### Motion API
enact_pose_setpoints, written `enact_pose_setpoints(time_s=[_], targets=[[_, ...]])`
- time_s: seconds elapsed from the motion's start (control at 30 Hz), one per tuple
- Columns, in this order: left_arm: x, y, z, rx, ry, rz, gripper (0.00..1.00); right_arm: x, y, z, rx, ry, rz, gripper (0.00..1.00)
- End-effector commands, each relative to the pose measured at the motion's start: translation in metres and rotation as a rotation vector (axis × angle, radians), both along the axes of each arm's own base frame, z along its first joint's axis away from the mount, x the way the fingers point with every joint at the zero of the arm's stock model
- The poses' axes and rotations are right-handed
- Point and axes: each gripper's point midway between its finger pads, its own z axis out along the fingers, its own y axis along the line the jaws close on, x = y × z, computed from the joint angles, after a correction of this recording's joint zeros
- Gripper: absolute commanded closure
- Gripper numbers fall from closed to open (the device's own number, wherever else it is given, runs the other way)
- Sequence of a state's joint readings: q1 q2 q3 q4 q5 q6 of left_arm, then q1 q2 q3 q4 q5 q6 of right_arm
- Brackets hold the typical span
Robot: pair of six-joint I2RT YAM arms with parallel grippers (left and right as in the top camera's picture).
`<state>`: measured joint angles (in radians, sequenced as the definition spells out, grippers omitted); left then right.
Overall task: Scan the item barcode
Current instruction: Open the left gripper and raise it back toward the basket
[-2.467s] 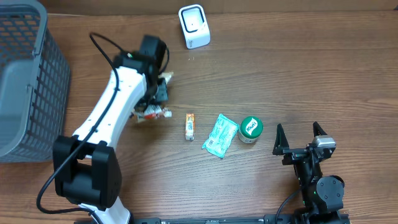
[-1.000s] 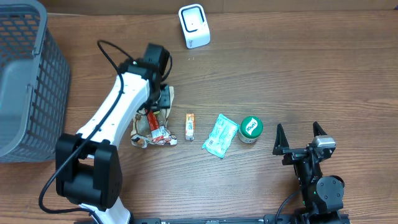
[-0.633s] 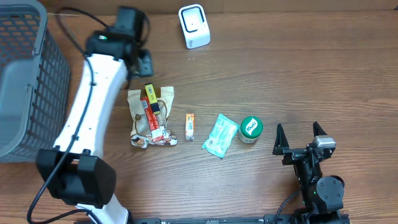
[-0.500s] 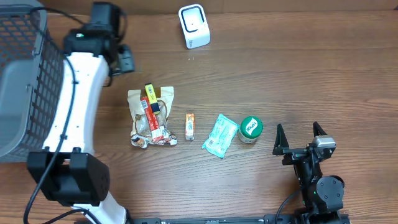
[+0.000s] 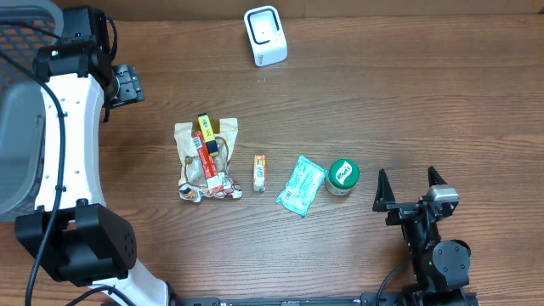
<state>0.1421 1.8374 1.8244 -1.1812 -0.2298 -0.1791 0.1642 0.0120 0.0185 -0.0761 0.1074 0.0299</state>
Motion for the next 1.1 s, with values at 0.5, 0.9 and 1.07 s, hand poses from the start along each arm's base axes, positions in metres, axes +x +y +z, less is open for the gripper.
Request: enact_pose_setpoints(time_s=[0.5, 0.9, 1.07], targets=[[0.0022, 0.0047, 0.0074, 0.041, 0.001, -0.061, 0.00, 0.0001, 0.0000, -0.0025, -0.001, -0.001, 0.001, 0.00], [0.0022, 0.0047, 0.0074, 0.041, 0.001, -0.061, 0.00, 0.0001, 0.0002, -0.0024, 0.000, -0.002, 0.002, 0.00], [0.0022, 0.0047, 0.0074, 0.041, 0.001, -0.061, 0.00, 0.0000, 0.0008, 0.0065, 0.009, -0.037, 0.006, 0.00]])
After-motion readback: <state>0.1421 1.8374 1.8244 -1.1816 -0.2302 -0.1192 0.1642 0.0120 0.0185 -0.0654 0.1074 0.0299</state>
